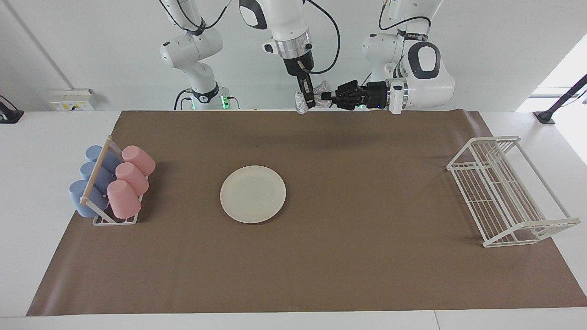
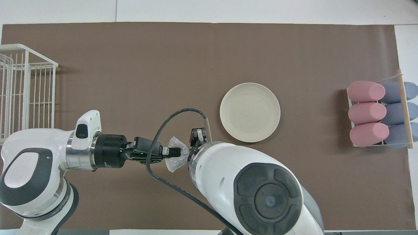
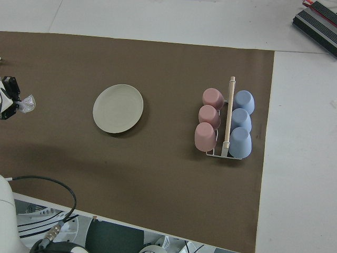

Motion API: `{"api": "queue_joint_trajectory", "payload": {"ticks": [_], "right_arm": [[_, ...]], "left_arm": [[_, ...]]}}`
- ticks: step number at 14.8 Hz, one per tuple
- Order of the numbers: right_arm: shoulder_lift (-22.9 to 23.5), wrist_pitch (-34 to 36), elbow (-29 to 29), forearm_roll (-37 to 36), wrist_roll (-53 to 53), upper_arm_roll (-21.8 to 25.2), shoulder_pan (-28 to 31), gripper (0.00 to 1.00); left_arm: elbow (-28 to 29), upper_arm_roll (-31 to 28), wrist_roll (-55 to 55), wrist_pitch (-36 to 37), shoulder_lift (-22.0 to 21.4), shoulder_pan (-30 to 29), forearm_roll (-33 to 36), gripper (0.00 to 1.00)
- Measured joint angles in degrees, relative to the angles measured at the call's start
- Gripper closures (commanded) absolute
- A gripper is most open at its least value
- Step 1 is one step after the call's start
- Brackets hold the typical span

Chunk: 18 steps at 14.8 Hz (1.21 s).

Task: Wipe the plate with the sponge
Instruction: 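Grasp the sponge from the left gripper with the right gripper, then move the sponge onto the plate with the right gripper while the left gripper withdraws, then rub the sponge around the plate surface with the right gripper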

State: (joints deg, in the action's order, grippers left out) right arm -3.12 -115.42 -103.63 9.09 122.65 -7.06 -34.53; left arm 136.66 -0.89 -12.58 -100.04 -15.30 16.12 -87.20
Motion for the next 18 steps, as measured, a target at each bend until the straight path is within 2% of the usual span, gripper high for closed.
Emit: {"api": "queue_joint_trajectory", "payload": {"ticks": [4, 7, 9, 12, 15, 18], "right_arm": [[0.0, 0.0, -0.1, -0.1, -2.9, 0.1, 0.5, 1.00], [0.1, -0.8, -1.9, -0.3, -10.1, 0.1, 4.3, 1.00], [1.0, -5.7, -4.9, -0.4, -16.0, 0.2, 8.2, 1.00], [5.4, -17.1, -11.4, -0.3, -23.2, 0.4, 11.4, 1.00], [10.2, -28.6, -17.7, -0.3, -30.3, 0.4, 13.5, 1.00], [12.7, -32.5, -20.8, -0.3, -34.9, 0.4, 16.5, 1.00]], "left_arm": [[0.0, -0.2, 0.8, 0.0, -0.2, -0.1, 0.6, 0.00], [0.0, -0.2, 1.5, 0.0, -0.4, -0.3, 1.7, 0.00], [0.0, -0.3, 1.7, 0.0, -0.4, -0.8, 2.4, 0.00], [0.0, -0.4, 3.1, -0.1, -0.4, -1.4, 5.7, 0.00], [-0.2, -0.5, 4.6, -0.1, -0.5, -4.1, 12.4, 0.00], [-0.3, -0.7, 5.1, 0.0, -0.7, -7.7, 22.4, 0.00]]}}
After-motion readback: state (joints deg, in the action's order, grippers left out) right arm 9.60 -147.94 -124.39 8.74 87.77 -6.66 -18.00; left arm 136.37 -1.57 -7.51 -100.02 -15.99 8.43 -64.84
